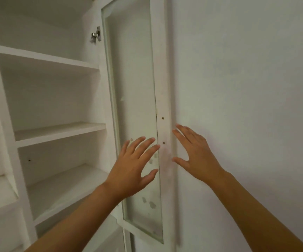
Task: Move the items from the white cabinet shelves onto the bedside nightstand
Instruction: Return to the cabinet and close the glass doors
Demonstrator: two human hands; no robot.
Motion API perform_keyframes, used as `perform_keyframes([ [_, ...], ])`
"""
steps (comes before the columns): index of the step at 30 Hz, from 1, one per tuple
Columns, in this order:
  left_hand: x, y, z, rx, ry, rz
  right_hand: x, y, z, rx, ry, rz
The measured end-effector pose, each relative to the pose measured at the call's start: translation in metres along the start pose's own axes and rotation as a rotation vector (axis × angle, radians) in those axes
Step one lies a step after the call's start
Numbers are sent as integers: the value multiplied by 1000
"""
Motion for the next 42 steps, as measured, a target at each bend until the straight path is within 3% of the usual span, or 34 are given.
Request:
perform_keyframes([
  [9, 7, 79, 23, -67, 301, 167, 42, 24, 6, -84, 6, -68],
  [20, -16, 121, 42, -113, 471, 304, 53, 51, 1, -72, -25, -17],
  [30, -29, 92, 14, 25, 466, 284, 25, 56, 13, 28, -114, 113],
  [42, -64, 4, -56, 125, 375, 224, -71, 55, 28, 80, -288, 336],
])
Point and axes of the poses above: each hand's wrist, its own z-axis towards the middle knuckle, its own y-axis out of the palm, x = y × z, the point moved 5 cm from there along z, towards the middle knuckle, and after that the axes turned 15 degrees about x, right-handed, at the moved point
